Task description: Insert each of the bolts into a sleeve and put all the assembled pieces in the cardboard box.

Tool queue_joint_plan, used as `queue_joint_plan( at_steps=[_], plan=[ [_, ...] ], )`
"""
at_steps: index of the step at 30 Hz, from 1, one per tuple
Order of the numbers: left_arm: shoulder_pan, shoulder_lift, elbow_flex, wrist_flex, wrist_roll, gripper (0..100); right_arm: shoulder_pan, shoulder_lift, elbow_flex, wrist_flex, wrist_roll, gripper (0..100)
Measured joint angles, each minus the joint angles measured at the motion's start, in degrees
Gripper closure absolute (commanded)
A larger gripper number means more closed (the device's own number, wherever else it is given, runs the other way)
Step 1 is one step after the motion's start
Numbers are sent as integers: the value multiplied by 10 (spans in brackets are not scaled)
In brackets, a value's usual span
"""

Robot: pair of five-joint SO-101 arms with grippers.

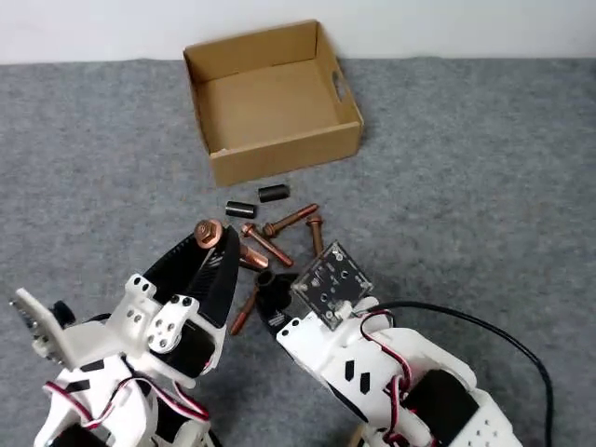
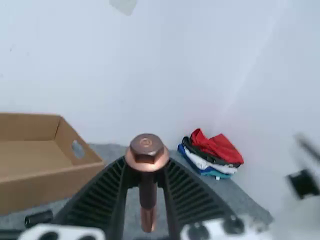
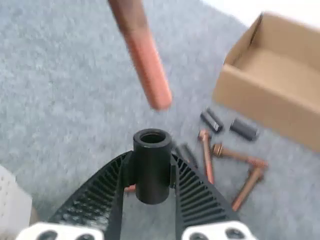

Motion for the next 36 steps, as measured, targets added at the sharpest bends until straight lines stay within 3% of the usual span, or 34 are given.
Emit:
queue_joint_plan(
  at_steps=[8,17,21,28,36],
  plan=[
    [1,-1,5,8,0,995,11,0,-6,-41,68,991],
    [3,-1,4,44,-3,995,12,2,-13,-42,80,991],
    [36,-3,20,76,-25,990,12,3,-12,-41,97,991],
    [59,-4,69,91,-84,806,13,4,-11,-40,111,991],
    [57,-5,69,116,-99,797,15,2,-11,-41,113,991]
  ],
)
